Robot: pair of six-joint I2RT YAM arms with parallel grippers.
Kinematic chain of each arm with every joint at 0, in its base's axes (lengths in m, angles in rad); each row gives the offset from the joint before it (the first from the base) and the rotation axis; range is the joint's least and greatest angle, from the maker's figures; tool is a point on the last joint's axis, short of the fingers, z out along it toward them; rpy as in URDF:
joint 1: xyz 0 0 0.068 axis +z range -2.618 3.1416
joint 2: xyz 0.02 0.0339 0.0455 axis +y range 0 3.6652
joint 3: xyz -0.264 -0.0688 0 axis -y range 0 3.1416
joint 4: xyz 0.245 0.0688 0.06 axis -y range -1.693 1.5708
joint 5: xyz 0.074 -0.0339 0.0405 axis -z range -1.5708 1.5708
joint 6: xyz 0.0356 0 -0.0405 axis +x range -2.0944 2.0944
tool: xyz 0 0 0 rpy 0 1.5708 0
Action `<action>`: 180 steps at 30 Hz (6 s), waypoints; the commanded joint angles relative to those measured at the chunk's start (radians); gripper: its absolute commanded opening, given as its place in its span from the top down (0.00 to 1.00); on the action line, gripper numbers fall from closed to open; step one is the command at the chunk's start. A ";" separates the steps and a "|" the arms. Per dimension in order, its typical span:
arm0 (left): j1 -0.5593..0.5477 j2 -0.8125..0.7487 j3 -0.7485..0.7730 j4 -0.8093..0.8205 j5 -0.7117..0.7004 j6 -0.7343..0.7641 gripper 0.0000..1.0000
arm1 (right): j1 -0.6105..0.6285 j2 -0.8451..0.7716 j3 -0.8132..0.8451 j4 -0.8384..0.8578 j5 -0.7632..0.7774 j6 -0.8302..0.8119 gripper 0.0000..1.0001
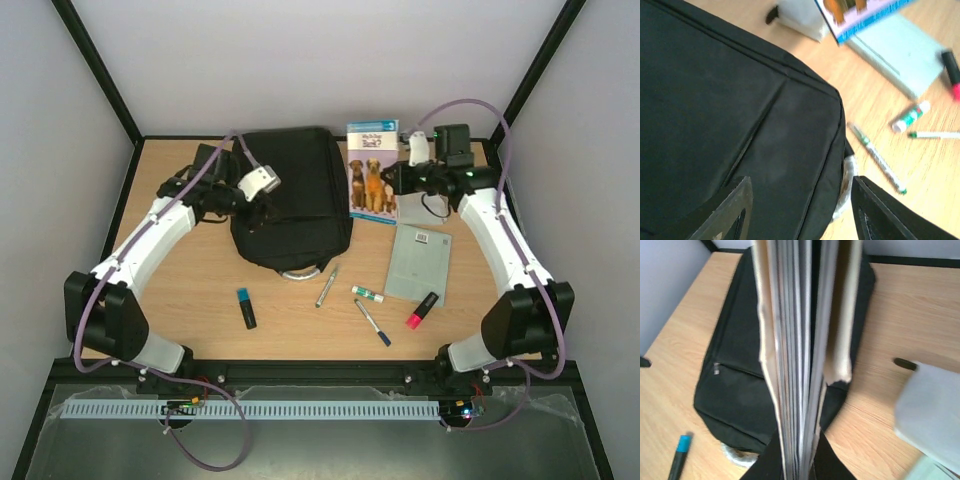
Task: Pack the student bag
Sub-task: Pick up the book from the center of the board, then place the book in the student bag.
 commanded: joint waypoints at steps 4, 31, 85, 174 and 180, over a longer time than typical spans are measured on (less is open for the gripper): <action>-0.072 0.099 0.014 -0.166 -0.092 0.337 0.44 | -0.113 -0.148 -0.133 -0.028 0.004 -0.028 0.99; -0.294 0.305 -0.111 0.006 -0.338 0.352 0.32 | -0.166 -0.218 -0.218 -0.040 -0.066 -0.012 0.99; -0.253 0.291 0.420 0.055 -0.438 0.031 0.98 | -0.015 -0.085 -0.427 -0.082 -0.543 0.230 0.99; -0.177 0.175 0.323 -0.007 -0.047 0.106 0.98 | 0.218 0.234 -0.096 0.007 0.003 0.239 0.22; -0.160 0.179 0.325 -0.011 -0.019 0.101 0.98 | 0.218 0.118 -0.133 -0.059 0.044 0.057 0.14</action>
